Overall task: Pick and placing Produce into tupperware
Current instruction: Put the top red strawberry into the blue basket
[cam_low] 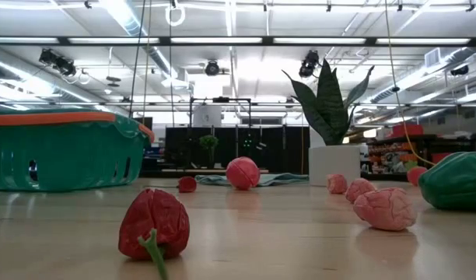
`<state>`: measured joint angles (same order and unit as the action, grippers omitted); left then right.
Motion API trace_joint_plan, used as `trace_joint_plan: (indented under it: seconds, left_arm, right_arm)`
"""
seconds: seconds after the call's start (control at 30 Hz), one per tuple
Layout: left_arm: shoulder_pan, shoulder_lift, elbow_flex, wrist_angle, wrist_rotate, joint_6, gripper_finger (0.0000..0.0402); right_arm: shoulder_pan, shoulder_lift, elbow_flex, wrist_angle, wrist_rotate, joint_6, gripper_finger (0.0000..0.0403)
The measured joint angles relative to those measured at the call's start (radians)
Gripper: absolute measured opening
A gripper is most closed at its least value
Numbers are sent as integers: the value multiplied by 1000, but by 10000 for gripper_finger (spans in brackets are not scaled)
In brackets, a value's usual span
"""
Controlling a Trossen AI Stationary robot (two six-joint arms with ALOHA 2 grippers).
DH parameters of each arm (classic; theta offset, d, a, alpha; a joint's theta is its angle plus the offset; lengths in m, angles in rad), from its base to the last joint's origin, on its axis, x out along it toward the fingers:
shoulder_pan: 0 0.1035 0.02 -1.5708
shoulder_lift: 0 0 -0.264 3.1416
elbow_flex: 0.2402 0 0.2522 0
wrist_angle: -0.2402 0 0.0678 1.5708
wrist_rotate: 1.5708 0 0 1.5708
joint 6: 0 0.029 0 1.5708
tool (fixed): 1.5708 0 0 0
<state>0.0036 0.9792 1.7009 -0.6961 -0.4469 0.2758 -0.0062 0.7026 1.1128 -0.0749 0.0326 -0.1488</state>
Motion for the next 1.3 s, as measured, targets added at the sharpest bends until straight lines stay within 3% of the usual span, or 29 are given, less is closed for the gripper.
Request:
trace_joint_plan:
  seconds: [0.1, 0.2, 0.33, 0.5, 0.63, 0.8, 0.93, 1.0, 1.07, 1.13, 1.3]
  left_arm:
    - [0, 50, 72, -47, -17, 5, 234]
    - [0, 91, 137, -44, -44, 32, 235]
    - [0, 126, 234, -117, -104, 23, 234]
    - [0, 160, 370, -195, -137, -3, 233]
    - [0, 174, 466, -217, -137, -3, 233]
    - [0, 177, 517, -299, -130, -94, 233]
    - [0, 178, 486, -522, -67, -281, 233]
    - [0, 184, 433, -591, -64, -356, 232]
    - [0, 186, 362, -620, -63, -402, 229]
    - [0, 188, 273, -606, -65, -418, 223]
    - [0, 188, 53, -525, -62, -422, 208]
  right_arm:
    - [0, 87, 98, -48, 89, -60, 38]
    - [0, 189, 286, -127, 137, -69, 43]
    - [0, 330, 633, -452, 182, -177, 48]
    - [0, 499, 1032, -797, 360, -77, 48]
    - [0, 588, 1242, -976, 430, 24, 48]
    - [0, 580, 1214, -1185, 419, 81, 48]
    - [-11, 613, 1210, -1513, 435, 306, 48]
    - [-20, 612, 1154, -1471, 445, 381, 48]
    - [-18, 617, 1101, -1436, 392, 361, 51]
    - [-17, 632, 1066, -1453, 363, 312, 59]
    - [-22, 684, 936, -1495, 406, 363, 98]
